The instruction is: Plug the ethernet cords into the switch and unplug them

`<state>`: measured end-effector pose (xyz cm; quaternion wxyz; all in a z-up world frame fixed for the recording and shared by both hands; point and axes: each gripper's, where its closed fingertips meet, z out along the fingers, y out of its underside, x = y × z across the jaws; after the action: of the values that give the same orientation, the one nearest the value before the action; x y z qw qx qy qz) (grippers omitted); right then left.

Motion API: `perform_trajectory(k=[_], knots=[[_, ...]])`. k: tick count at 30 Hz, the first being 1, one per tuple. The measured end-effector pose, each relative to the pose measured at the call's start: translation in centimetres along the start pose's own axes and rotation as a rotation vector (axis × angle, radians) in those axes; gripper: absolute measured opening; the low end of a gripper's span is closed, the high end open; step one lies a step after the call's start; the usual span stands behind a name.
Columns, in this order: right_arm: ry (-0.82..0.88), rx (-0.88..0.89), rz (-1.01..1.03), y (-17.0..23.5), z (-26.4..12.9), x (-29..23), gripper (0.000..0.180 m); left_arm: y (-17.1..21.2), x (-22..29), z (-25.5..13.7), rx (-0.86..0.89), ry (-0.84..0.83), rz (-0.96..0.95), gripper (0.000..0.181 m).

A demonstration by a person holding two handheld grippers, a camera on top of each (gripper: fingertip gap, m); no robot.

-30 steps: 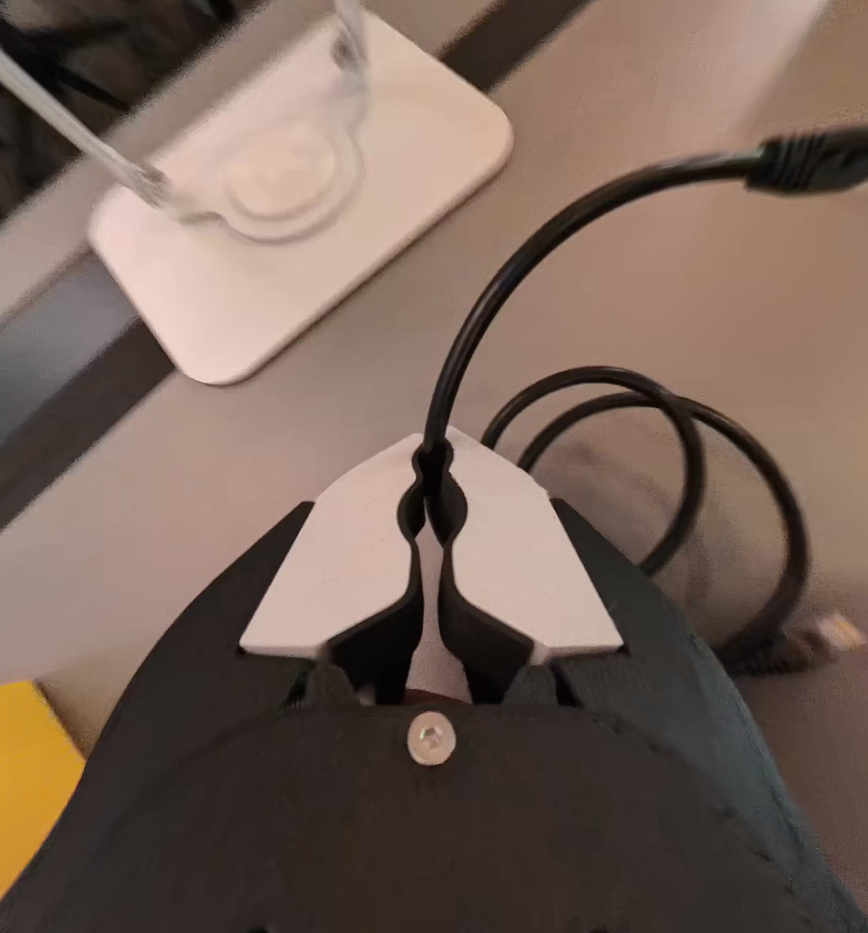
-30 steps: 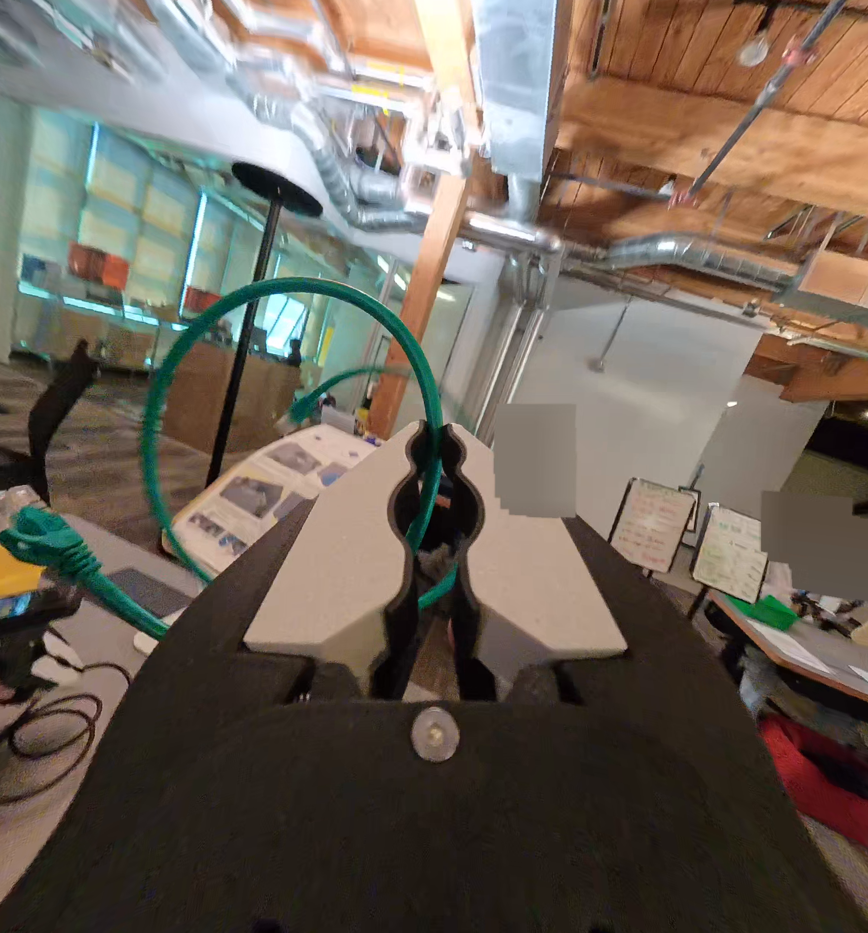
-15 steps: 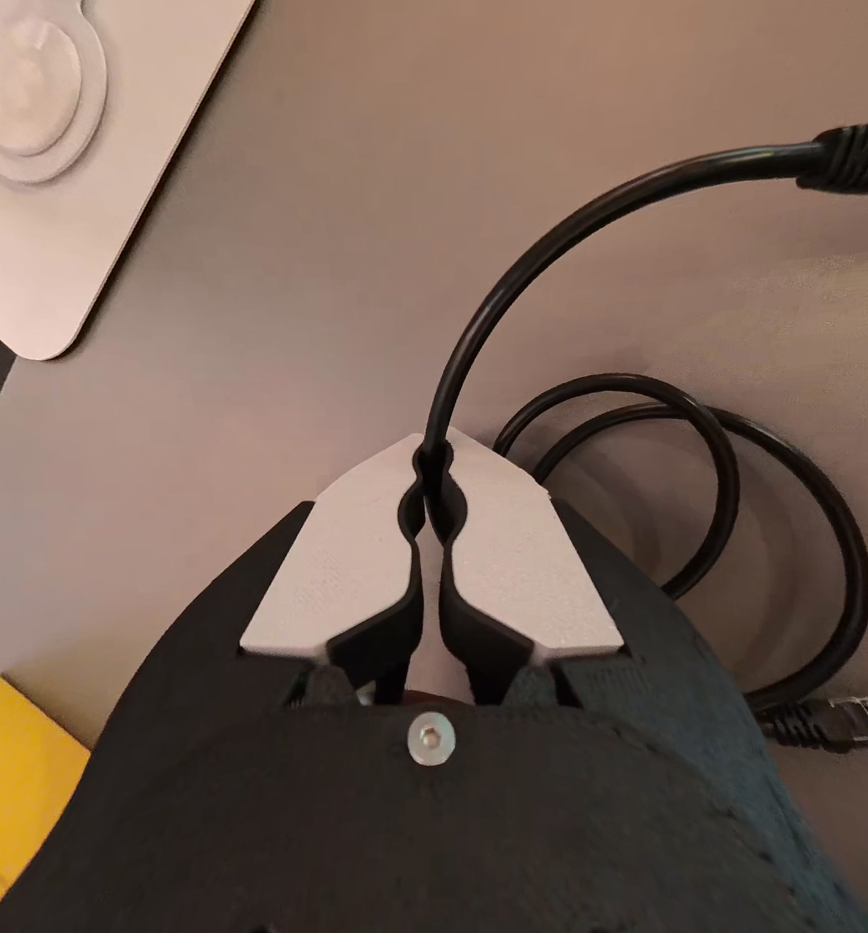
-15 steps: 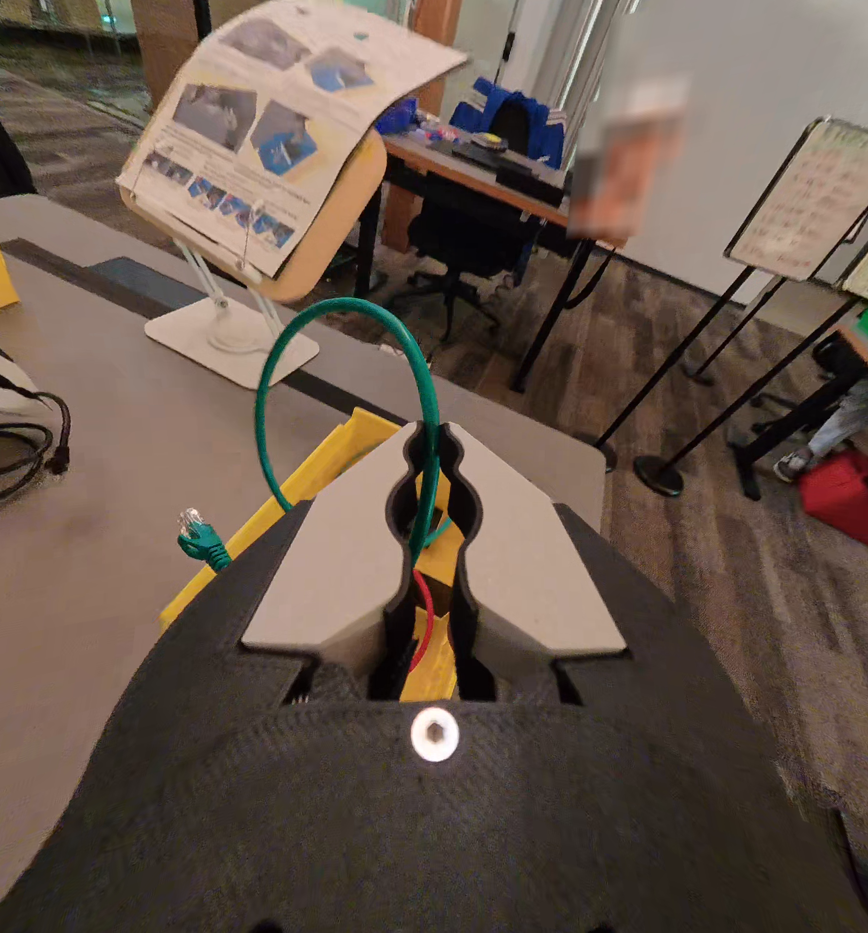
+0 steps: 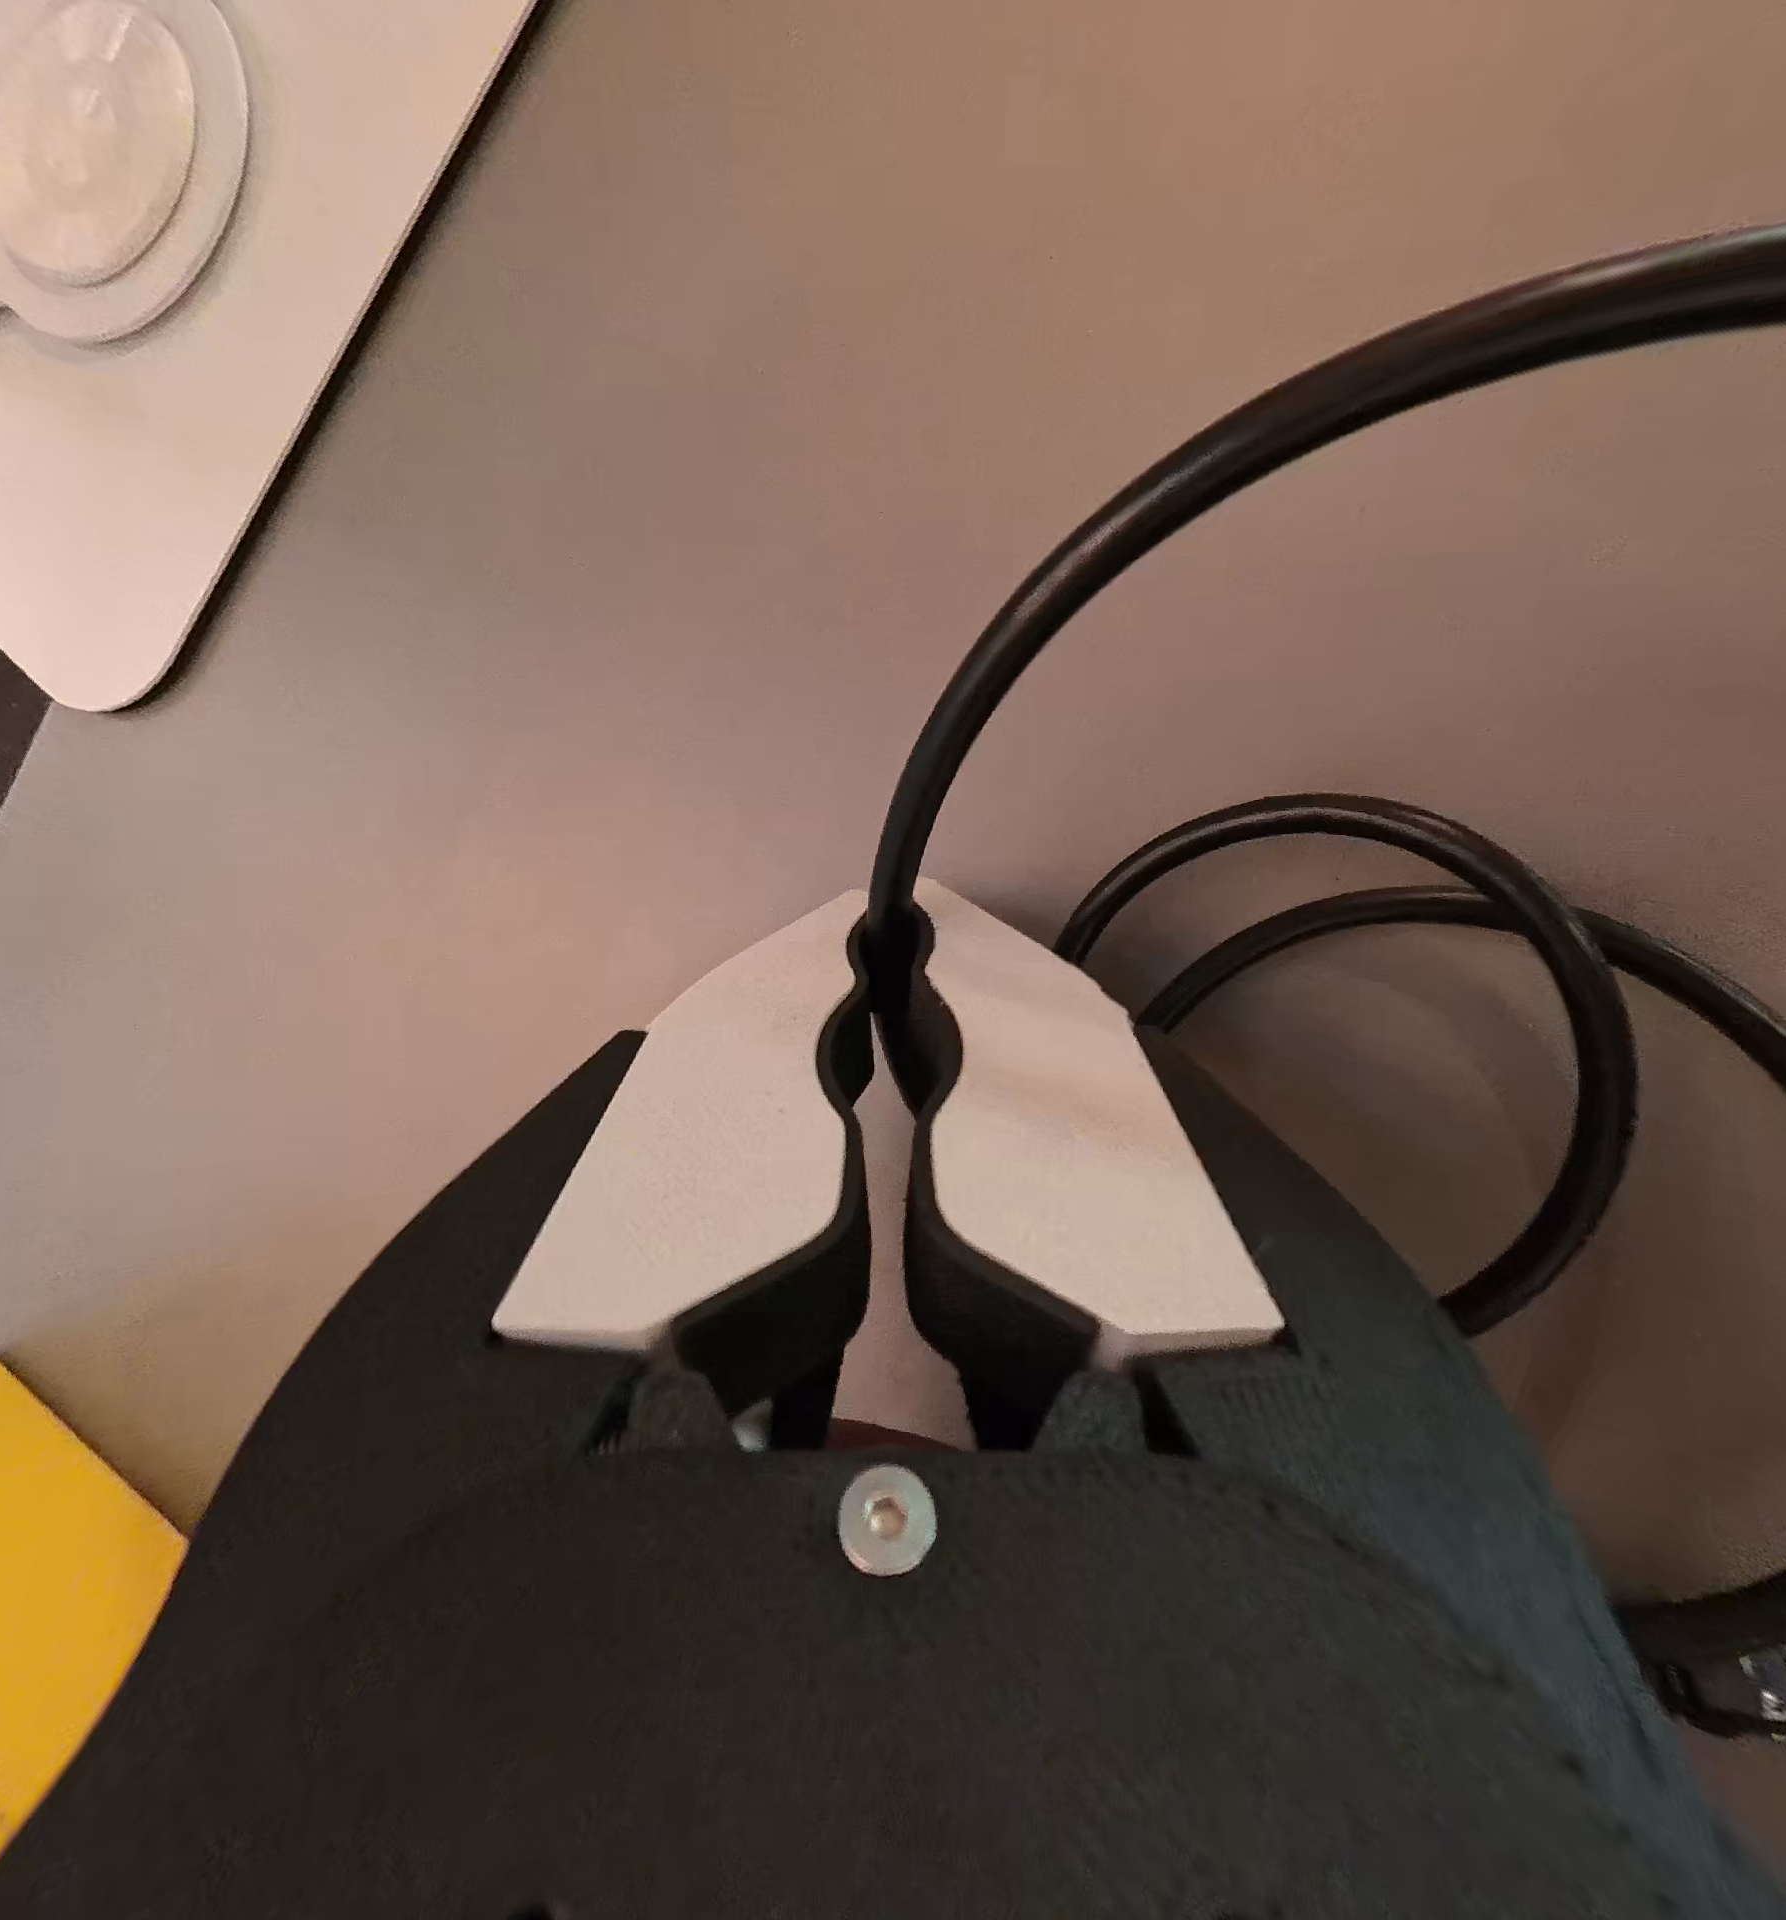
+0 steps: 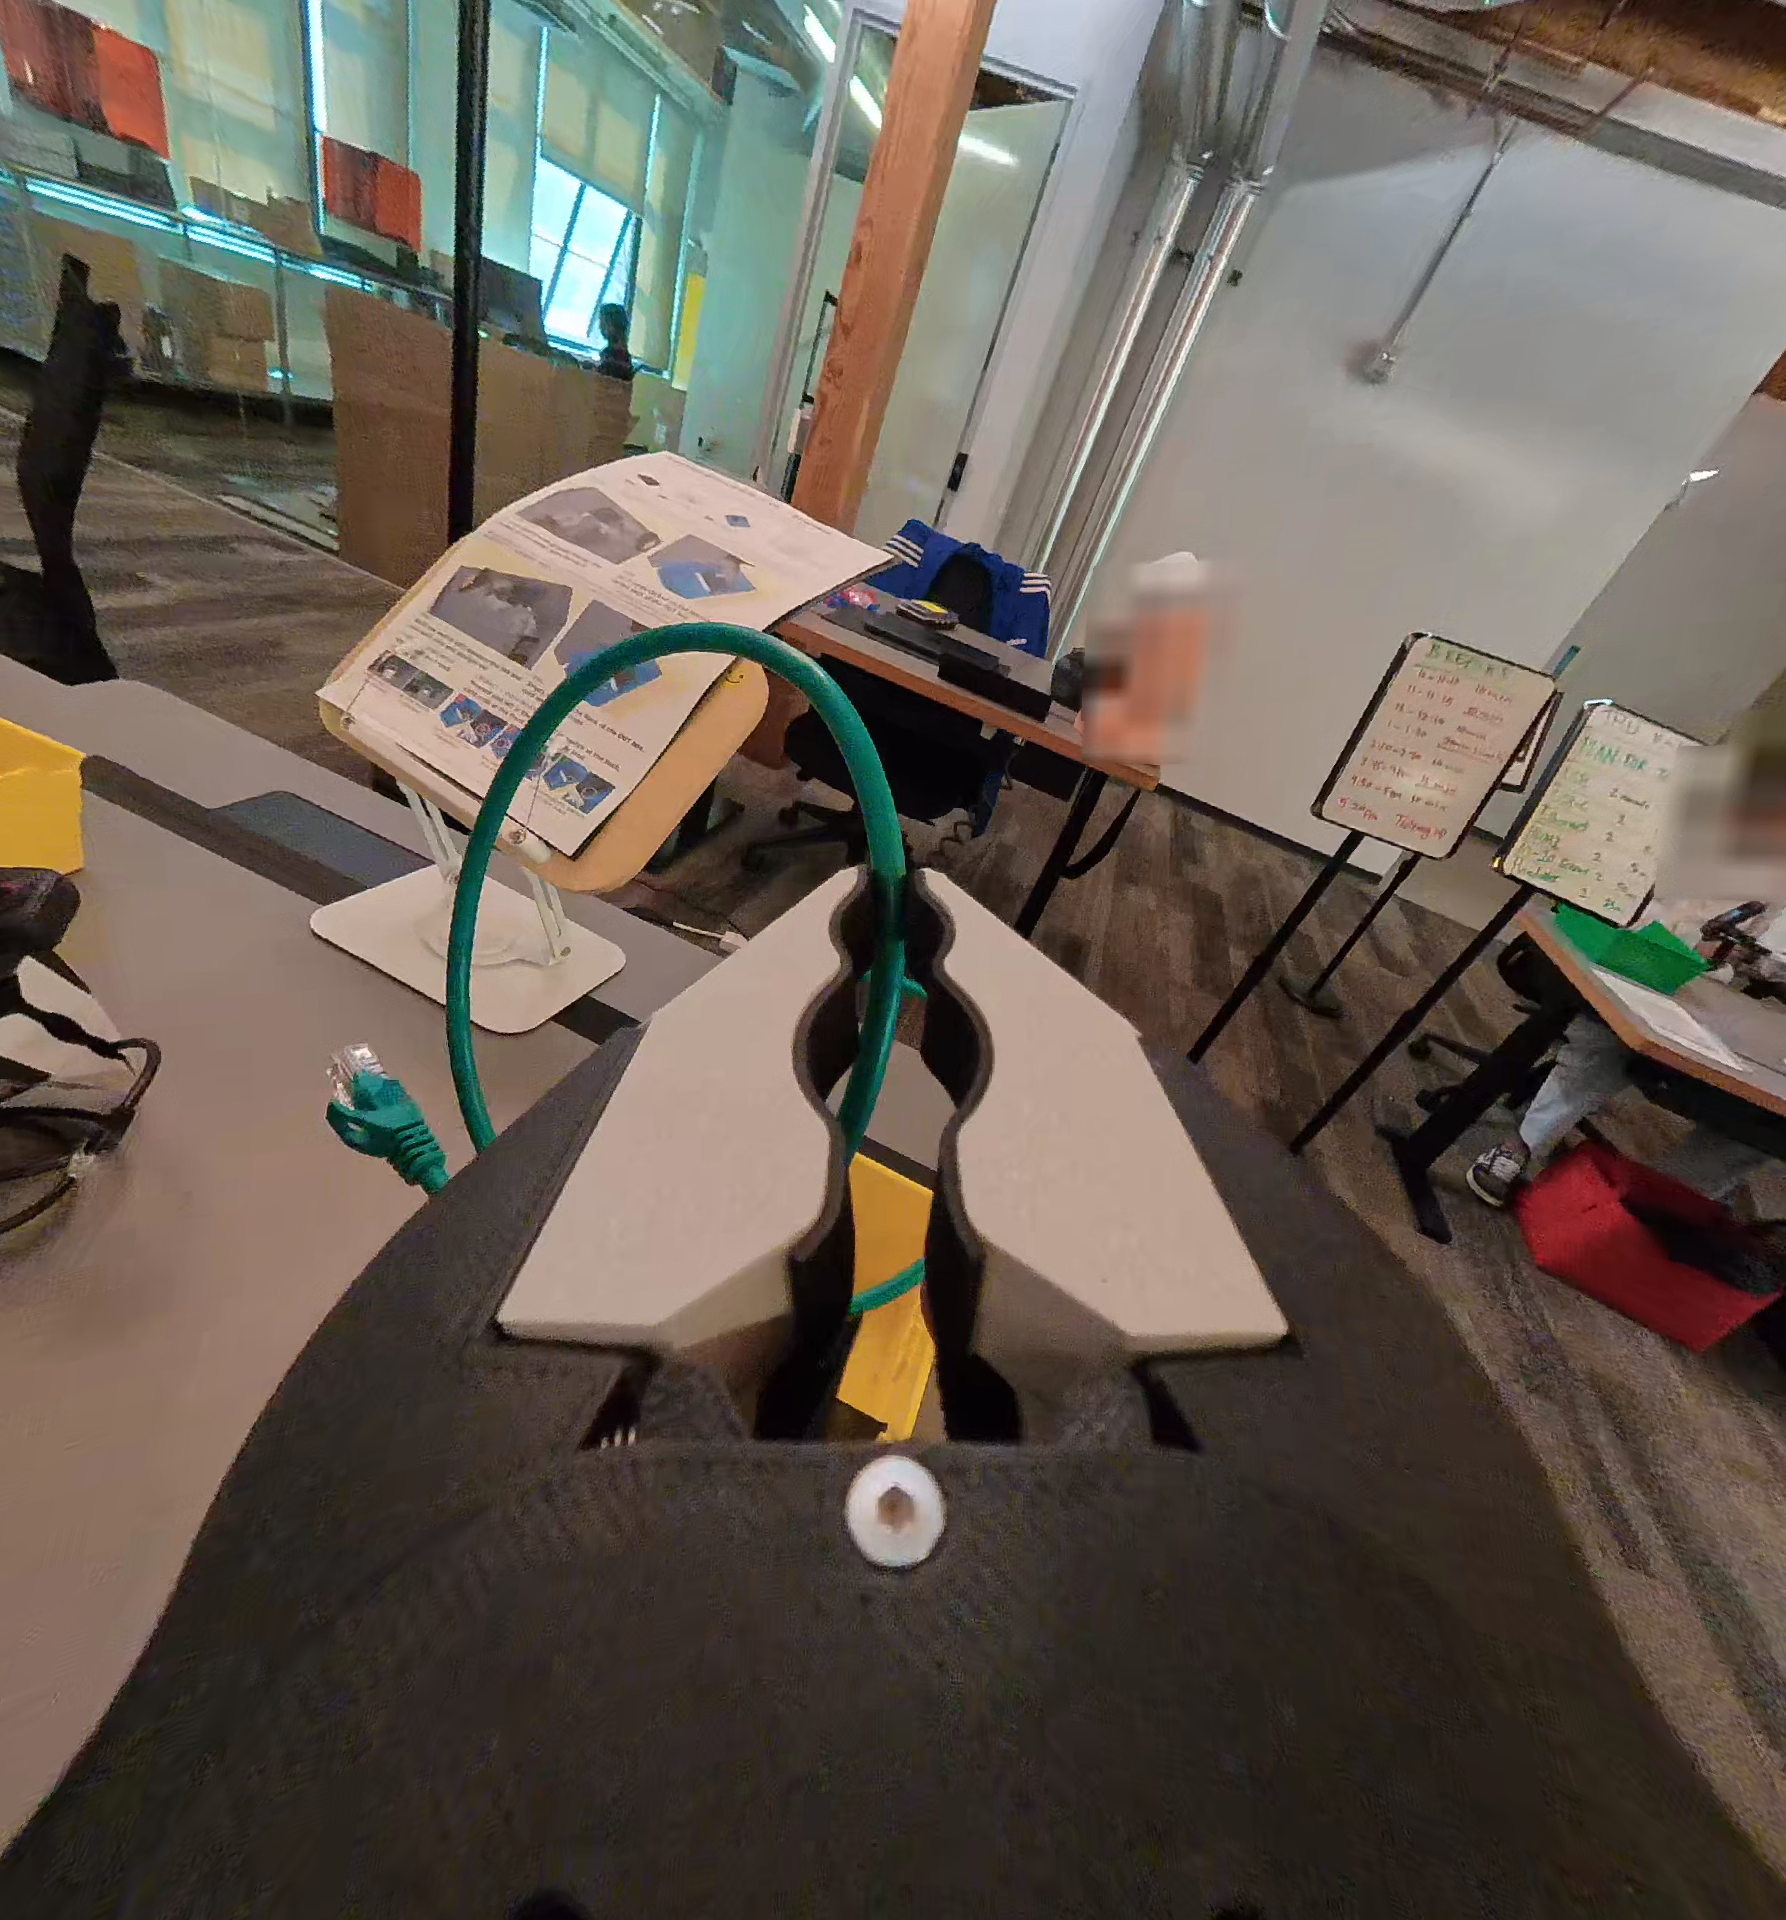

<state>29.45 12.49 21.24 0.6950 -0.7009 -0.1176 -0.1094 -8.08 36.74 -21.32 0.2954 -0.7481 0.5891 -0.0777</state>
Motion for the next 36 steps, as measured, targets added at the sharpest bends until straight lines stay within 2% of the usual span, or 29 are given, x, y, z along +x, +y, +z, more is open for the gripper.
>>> perform_trajectory(k=[3, 7, 11, 15, 18, 21, 25, 26, 28, 30, 33, 35, 36], knots=[[0.032, 0.002, -0.030, -0.8, -1.2, 0.0, 0.002, 0.1, -0.1, -0.1, 0.020, 0.003, -0.019, 0.000], [-0.010, -0.082, -0.008, 2.4, -0.4, -0.6, 0.003, 0.2, -0.2, 0.0, 0.016, 0.001, -0.015, 0.000], [-0.039, -0.209, -0.017, 8.9, 2.0, -1.7, 0.003, 0.2, -0.2, 0.0, 0.018, -0.012, -0.002, 0.000], [-0.147, -0.416, -0.006, 18.3, 4.5, -2.9, 0.003, 0.2, -0.2, 0.0, 0.021, -0.009, -0.005, 0.000], [-0.101, -0.525, -0.023, 24.3, 6.2, -2.8, 0.003, 0.2, -0.1, 0.1, 0.014, -0.009, 0.003, 0.000], [-0.048, -0.513, -0.031, 26.6, 7.4, -3.6, 0.003, 0.3, -0.2, 0.2, 0.009, -0.012, 0.004, 0.000], [-0.061, -0.572, -0.195, 29.2, 7.8, -5.3, 0.003, 0.5, -0.3, 0.3, 0.003, -0.003, -0.008, 0.000], [-0.099, -0.621, -0.213, 30.5, 7.6, -6.2, 0.004, 0.5, -0.3, 0.3, 0.003, 0.002, -0.013, 0.000], [-0.192, -0.792, -0.253, 33.7, 6.3, -7.7, 0.039, 0.5, -0.3, 0.2, -0.002, 0.009, -0.021, 0.000], [-0.178, -0.836, -0.335, 33.8, 5.3, -7.5, 0.050, 0.3, -0.2, 0.1, 0.002, 0.019, -0.022, 0.000], [-0.110, -0.763, -0.354, 30.0, 4.7, -6.8, 0.044, -0.2, -0.2, -0.3, 0.030, -0.001, -0.010, 0.000], [-0.103, -0.751, -0.356, 27.8, 4.1, -6.8, 0.051, -0.6, -0.2, -0.5, 0.048, -0.016, -0.003, 0.000], [-0.099, -0.699, -0.356, 26.1, 4.3, -7.3, 0.048, -1.0, -0.3, -0.8, 0.069, -0.036, 0.007, 0.000]])
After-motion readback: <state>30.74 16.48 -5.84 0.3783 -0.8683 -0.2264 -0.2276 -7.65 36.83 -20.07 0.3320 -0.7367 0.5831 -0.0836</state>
